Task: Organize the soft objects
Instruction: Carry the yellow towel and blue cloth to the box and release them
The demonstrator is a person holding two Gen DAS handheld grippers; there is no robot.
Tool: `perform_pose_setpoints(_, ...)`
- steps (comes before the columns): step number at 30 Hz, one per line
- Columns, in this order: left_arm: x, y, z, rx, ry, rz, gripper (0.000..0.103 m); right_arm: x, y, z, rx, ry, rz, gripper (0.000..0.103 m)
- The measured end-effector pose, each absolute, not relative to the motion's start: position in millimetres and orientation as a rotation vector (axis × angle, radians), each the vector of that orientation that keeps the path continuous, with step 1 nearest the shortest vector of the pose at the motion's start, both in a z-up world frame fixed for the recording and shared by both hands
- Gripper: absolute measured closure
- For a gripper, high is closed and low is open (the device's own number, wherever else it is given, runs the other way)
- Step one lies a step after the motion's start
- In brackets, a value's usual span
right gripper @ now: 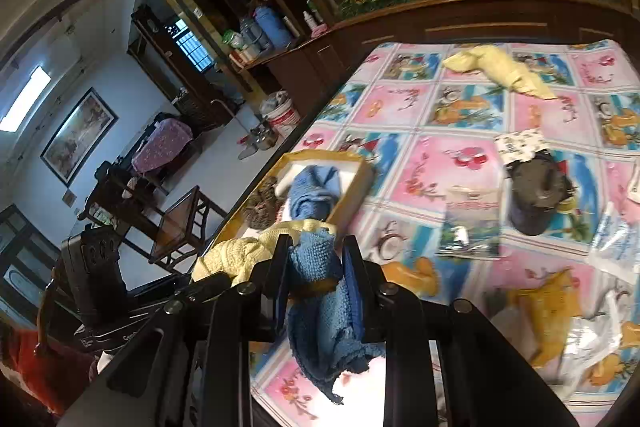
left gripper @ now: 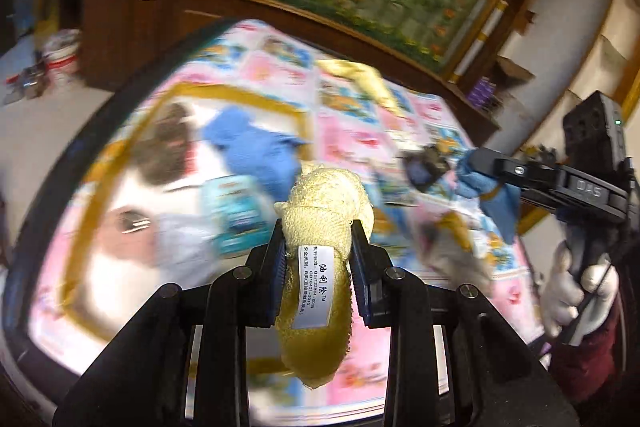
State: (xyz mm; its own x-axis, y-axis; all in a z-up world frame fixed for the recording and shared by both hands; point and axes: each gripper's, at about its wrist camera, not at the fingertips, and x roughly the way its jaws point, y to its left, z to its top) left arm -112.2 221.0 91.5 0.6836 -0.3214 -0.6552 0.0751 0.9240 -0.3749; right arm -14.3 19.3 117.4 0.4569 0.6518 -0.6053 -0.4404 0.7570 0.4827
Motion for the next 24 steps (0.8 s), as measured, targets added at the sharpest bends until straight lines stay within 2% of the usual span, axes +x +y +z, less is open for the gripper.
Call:
perform_pose_setpoints(5,-115,269,60,-0.385,0.837,-0.028,0.074,-8,91,90,0.262,0.948,0.77,0.079)
perform_pose_setpoints(9,-111,289,44,-0.438,0.853,0.031,0.07,-12,133,73,0.241,1.002,0.807,0.079)
perform_pose_setpoints(13,-118,294,48,-0.471,0.803,0.014,0.069,-13,160,55,0.207,1.037,0.778,0.073)
perform_pose_setpoints(16,-120,295,52,-0.476,0.781,0.013,0.061,-12,168,43,0.191,1.07,0.753,0.071)
perform_pose_setpoints(24,-127,271,64,-0.296,0.752,0.13,0.061,-24,148,54,0.203,0.991,0.728,0.07)
